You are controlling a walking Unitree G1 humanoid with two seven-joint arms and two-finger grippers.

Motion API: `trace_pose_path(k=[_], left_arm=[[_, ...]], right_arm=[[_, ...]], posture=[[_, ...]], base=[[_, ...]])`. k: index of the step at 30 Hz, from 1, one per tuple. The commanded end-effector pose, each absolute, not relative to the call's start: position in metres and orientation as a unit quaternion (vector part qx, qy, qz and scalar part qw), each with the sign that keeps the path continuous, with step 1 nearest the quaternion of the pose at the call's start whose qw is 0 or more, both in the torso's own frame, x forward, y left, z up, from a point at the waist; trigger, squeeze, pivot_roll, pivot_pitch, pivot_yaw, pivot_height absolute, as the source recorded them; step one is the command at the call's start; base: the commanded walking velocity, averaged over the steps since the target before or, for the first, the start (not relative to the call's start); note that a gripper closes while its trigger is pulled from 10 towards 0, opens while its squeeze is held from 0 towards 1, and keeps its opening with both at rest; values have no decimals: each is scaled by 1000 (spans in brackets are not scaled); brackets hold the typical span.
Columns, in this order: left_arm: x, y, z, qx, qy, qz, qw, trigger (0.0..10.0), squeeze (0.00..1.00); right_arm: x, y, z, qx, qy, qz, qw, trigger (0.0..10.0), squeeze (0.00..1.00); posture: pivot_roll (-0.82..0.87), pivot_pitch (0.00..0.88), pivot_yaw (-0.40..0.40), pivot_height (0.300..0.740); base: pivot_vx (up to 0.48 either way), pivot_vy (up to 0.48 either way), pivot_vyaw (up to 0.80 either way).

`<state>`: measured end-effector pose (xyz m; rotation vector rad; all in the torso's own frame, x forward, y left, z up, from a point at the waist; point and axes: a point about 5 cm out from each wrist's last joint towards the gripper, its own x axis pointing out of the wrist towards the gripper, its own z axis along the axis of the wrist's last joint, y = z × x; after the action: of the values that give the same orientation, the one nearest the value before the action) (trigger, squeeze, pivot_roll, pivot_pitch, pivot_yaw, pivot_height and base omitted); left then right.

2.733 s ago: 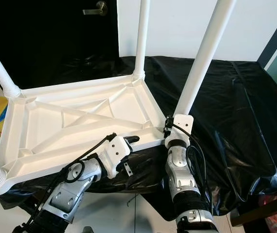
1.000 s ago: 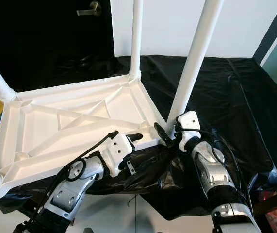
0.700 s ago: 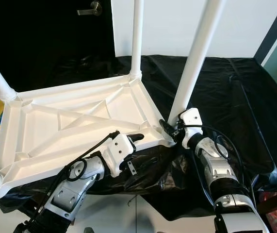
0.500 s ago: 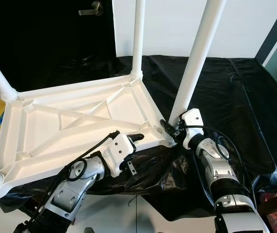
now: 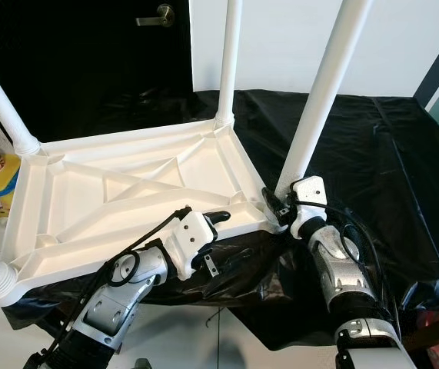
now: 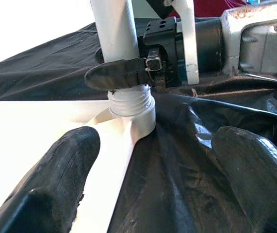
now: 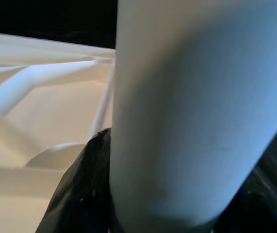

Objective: Building children table

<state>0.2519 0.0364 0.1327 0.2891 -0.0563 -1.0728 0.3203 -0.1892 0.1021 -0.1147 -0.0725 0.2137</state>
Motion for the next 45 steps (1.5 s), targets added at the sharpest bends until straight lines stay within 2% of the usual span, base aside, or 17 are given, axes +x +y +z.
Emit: trace_pose_path(k=[1, 13, 18, 26, 27, 28, 40, 41, 45], left_arm=[[252, 38, 128, 136, -18, -492, 859, 10000, 0], [253, 39, 128, 141, -16, -496, 857, 10000, 0], [252, 36, 127, 138, -16, -497, 857, 10000, 0], [251, 34, 127, 136, -18, -497, 857, 10000, 0], [251, 34, 127, 136, -17, -498, 856, 10000, 0], [251, 35, 127, 137, -17, -499, 856, 10000, 0], [248, 39, 124, 141, -12, -501, 854, 10000, 0], [247, 41, 122, 141, -8, -501, 854, 10000, 0], [245, 43, 120, 142, -5, -500, 854, 10000, 0]], right_arm=[[311, -209, 82, -72, 17, 35, 997, 10000, 0], [306, -201, 82, -55, 9, -42, 998, 10000, 0], [301, -170, 80, -22, 15, -109, 994, 10000, 0], [300, -162, 81, -19, 13, -119, 993, 10000, 0], [299, -163, 82, -18, 10, -120, 993, 10000, 584], [299, -164, 83, -16, 8, -114, 993, 10000, 1000], [287, -166, 88, -32, -8, -93, 995, 10000, 1000], [283, -167, 88, -37, -10, -81, 996, 10000, 0], [278, -169, 89, -42, -15, -66, 997, 10000, 0]], posture=[[-43, 0, -51, 740], [-46, 0, -50, 740], [-43, 0, -59, 740], [-43, 0, -56, 740], [-45, 0, -54, 740], [-45, 0, -53, 740], [-40, 0, -54, 740], [-40, 0, -55, 740], [-38, 0, -57, 740]], base=[[0, 0, 0], [0, 0, 0], [0, 0, 0], [0, 0, 0], [0, 0, 0], [0, 0, 0], [0, 0, 0], [0, 0, 0], [0, 0, 0]])
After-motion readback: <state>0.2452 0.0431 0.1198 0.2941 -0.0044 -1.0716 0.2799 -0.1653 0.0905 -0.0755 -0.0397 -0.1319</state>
